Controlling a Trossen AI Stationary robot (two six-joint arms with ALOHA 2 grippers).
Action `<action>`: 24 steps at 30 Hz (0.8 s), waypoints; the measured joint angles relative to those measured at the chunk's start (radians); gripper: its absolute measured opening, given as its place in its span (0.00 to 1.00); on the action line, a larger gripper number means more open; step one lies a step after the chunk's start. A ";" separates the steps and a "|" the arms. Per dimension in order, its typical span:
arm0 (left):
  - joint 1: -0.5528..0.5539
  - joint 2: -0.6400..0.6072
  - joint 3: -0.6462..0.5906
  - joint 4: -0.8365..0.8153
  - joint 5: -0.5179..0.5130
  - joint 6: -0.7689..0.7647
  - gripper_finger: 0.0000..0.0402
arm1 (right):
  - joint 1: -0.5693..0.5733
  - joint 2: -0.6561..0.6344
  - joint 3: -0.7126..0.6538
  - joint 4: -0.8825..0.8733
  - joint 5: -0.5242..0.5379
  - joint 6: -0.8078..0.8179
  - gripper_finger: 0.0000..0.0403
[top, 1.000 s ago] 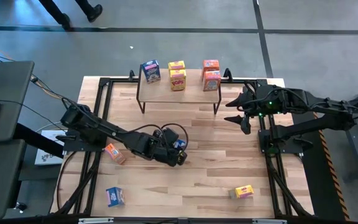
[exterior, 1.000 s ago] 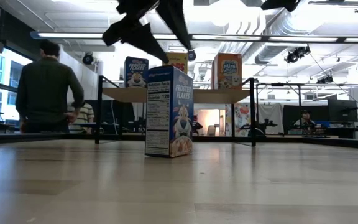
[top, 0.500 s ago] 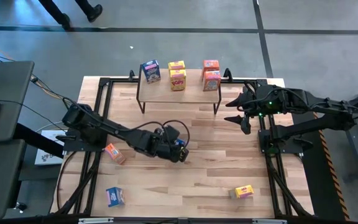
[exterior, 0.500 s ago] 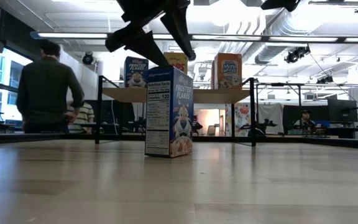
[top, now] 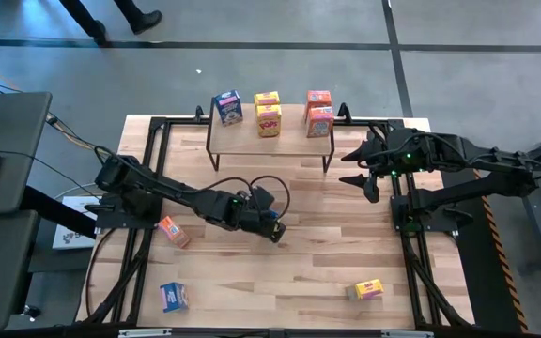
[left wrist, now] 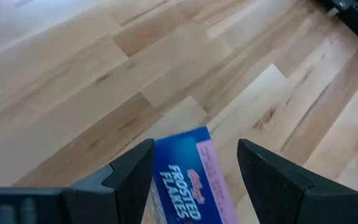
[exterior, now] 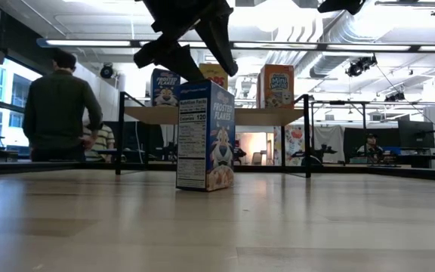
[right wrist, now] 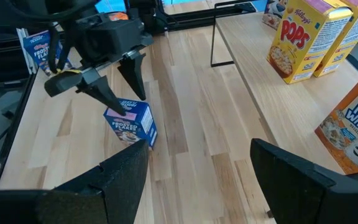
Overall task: Stack cereal on shelf
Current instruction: Put the right blue cereal box and aligned with the other blue cereal box on the shelf
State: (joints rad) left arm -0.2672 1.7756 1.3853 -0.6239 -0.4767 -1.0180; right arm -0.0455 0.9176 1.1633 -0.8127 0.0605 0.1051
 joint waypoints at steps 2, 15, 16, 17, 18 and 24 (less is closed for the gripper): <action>0.001 0.000 0.000 0.000 -0.009 -0.009 0.55 | 0.000 0.000 0.000 0.000 0.000 0.000 0.68; -0.009 0.010 -0.001 -0.004 -0.004 -0.025 0.55 | 0.000 0.000 0.000 -0.022 0.000 0.020 0.68; -0.009 0.010 -0.001 -0.002 -0.004 -0.025 0.55 | 0.000 0.000 0.000 -0.022 0.000 0.021 0.68; -0.009 0.010 -0.001 0.000 -0.004 -0.025 0.55 | 0.000 0.000 0.000 -0.022 0.000 0.021 0.68; -0.009 0.010 -0.001 0.000 -0.004 -0.025 0.55 | 0.000 0.000 0.000 -0.022 0.000 0.022 0.68; -0.008 0.010 -0.001 0.000 -0.042 -0.026 0.55 | 0.000 0.000 0.000 -0.022 0.000 0.022 0.68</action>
State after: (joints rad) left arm -0.2755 1.7851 1.3846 -0.6243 -0.5186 -1.0443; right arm -0.0454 0.9173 1.1633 -0.8349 0.0601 0.1267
